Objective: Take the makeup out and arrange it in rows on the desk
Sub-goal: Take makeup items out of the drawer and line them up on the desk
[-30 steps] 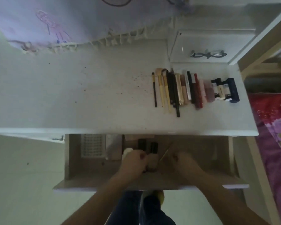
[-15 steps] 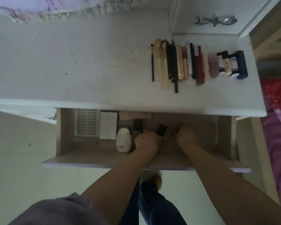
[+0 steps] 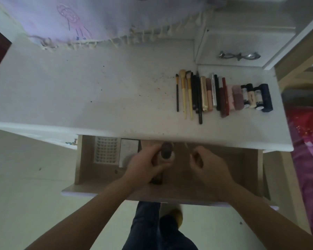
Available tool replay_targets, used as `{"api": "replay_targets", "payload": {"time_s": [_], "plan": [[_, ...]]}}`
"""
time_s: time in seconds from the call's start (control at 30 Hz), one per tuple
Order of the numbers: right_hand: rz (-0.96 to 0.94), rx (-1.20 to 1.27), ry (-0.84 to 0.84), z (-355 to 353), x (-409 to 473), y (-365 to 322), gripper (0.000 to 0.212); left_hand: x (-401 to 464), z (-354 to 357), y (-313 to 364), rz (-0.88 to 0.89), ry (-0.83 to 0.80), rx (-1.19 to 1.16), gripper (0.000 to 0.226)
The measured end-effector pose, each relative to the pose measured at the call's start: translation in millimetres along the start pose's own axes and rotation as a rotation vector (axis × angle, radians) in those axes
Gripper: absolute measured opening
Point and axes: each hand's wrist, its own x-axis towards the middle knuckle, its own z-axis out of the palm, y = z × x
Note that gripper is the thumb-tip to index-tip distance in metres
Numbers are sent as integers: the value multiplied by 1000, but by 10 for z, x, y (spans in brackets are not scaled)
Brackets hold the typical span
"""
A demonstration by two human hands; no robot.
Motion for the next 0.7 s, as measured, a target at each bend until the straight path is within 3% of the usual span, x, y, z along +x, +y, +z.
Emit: {"api": "replay_targets", "payload": {"time_s": [0.1,0.2,0.33,0.47,0.57,0.7], "plan": [[-14,300,217,-366,409,-404,16,360,-621,176,18,328,-115,29],[46,362,323,-606,1041,-709,12,1012,-1109,363,84,451,-108,33],[81,108,246,-548,1781,-906,9,1899,-1351,520,145,398,-90,37],[98,-455,130,-364,2104,-828,42,2546,-1357,618,166,329,-98,29],[60,-571,181,-313,2140,-742,44,2873,-1280,645,144,246,-116,26],[-11,-571,283,-365,2093,-770,28,3013,-1107,648,112,197,-117,37]]}}
